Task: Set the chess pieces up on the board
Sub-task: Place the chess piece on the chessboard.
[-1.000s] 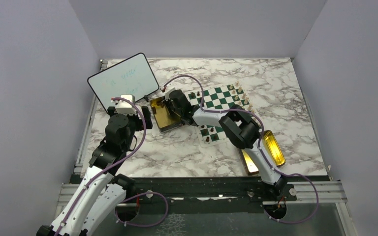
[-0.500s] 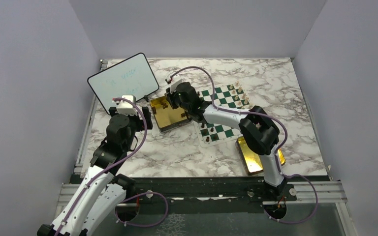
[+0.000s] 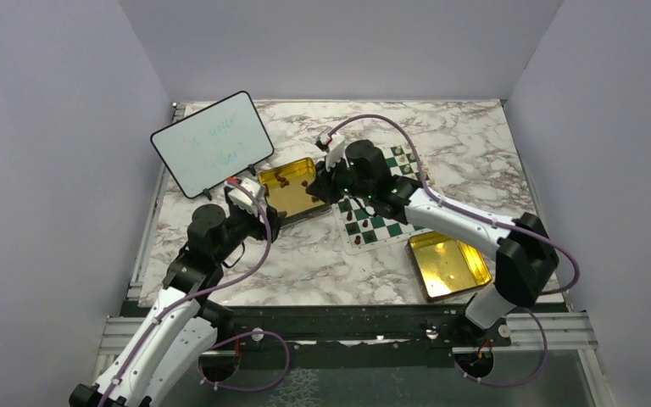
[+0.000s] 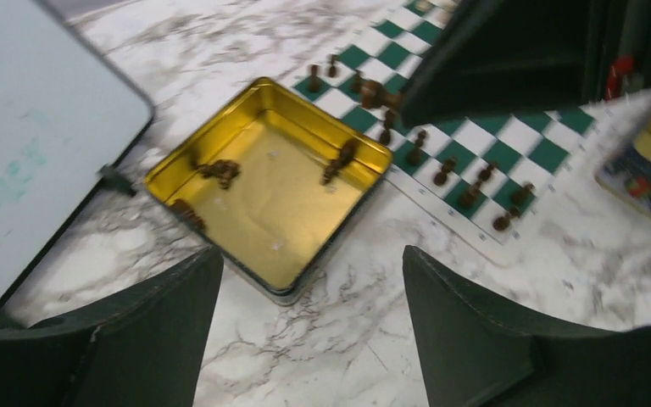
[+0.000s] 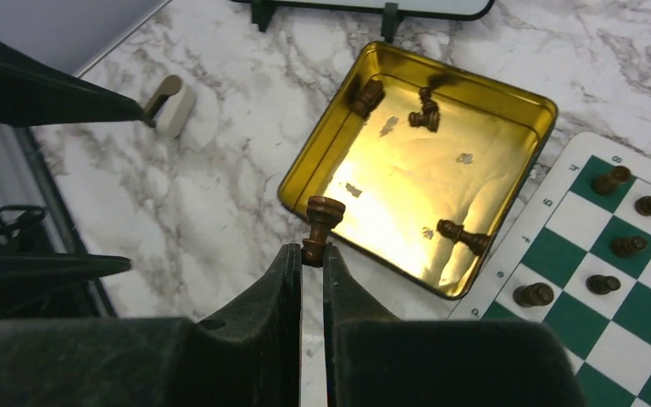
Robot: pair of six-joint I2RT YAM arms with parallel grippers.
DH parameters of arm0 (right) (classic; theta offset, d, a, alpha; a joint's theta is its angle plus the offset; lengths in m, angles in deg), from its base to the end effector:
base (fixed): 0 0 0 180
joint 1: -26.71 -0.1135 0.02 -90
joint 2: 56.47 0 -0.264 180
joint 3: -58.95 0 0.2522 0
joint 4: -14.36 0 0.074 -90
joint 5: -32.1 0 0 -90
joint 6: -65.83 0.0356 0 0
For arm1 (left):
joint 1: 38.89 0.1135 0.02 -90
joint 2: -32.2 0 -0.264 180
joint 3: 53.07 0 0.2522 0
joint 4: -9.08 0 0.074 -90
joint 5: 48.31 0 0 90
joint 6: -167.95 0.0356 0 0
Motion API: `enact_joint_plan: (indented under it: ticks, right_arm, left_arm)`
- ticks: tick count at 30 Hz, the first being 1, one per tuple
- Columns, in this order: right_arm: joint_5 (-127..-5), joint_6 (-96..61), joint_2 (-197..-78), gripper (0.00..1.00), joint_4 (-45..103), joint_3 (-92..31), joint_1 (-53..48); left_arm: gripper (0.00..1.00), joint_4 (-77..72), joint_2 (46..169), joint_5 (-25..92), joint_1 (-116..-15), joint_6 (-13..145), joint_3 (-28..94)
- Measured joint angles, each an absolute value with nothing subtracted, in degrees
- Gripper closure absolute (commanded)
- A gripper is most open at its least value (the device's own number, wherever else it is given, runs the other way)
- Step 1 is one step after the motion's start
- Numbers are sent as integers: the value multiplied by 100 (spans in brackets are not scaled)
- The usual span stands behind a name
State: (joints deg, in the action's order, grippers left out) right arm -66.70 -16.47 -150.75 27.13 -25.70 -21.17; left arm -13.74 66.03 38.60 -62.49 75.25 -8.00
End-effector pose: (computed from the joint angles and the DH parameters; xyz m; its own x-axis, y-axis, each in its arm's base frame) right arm 0.2571 0.2924 0.2930 -0.3642 -0.2054 -0.9084 -0.7862 0.5907 0.1816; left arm 0.1416 -0.0640 0.2876 -0.2049 0.0382 -0.9780 0.4390 0.8967 -0.0570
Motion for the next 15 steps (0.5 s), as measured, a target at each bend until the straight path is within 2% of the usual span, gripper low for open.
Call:
enact_joint_plan:
  ticks: [7,15]
  right_arm:
    - [-7695,-1448,-14142,99,3622,-2225,-2090]
    - [-8727,-1369,-14048,99,4628,-2218,-2090]
  left_arm:
    - [24,-946,6524,1350,-6253,9437,-1200]
    - [31,-799,6896,22,-6255,11210,-1152]
